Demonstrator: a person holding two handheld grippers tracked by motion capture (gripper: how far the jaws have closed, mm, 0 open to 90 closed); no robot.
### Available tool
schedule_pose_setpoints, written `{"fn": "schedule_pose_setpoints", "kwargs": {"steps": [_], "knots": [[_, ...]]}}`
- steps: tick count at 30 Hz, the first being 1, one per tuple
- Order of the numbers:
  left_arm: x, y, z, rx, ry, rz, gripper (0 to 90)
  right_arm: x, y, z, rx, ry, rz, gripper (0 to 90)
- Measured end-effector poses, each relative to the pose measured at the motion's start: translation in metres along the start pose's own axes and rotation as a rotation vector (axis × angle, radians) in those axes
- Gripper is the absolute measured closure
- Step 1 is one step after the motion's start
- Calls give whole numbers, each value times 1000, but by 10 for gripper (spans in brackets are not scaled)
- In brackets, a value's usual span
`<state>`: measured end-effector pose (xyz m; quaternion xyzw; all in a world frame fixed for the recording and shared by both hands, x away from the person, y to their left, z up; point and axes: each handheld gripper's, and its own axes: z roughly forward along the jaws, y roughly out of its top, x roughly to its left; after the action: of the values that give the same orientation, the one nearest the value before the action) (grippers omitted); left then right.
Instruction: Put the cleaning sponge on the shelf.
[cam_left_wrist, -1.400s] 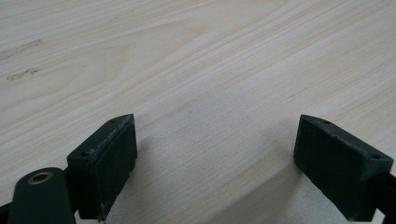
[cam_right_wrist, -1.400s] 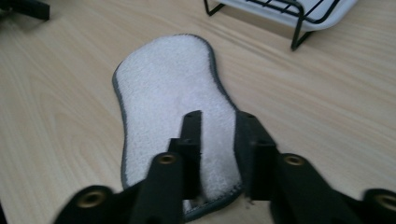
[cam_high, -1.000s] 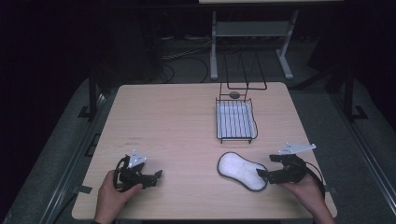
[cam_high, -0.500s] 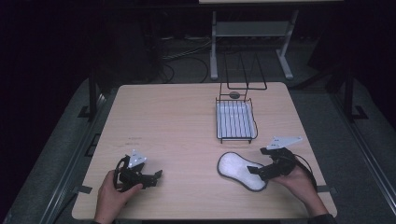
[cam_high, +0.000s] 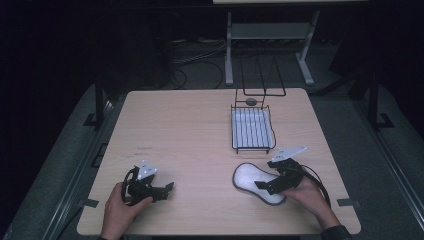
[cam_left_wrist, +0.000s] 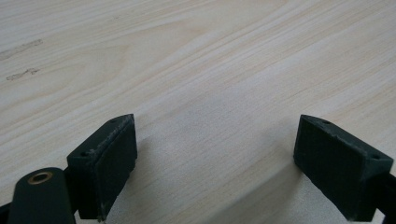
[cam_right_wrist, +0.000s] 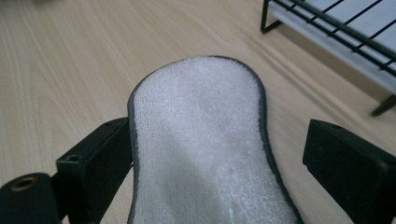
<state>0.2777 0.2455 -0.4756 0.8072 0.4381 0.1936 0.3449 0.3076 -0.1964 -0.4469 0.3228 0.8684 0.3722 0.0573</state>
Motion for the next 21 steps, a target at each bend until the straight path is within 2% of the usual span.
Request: {"fn": "schedule_pose_setpoints", "kwargs": {"steps": [8,21], "knots": [[0,0,0,0,0,0,126,-5,-3,14,46,-9,-8,82],[0,0,0,0,0,0,126,-4,-5,22,86,-5,-14,83]]}}
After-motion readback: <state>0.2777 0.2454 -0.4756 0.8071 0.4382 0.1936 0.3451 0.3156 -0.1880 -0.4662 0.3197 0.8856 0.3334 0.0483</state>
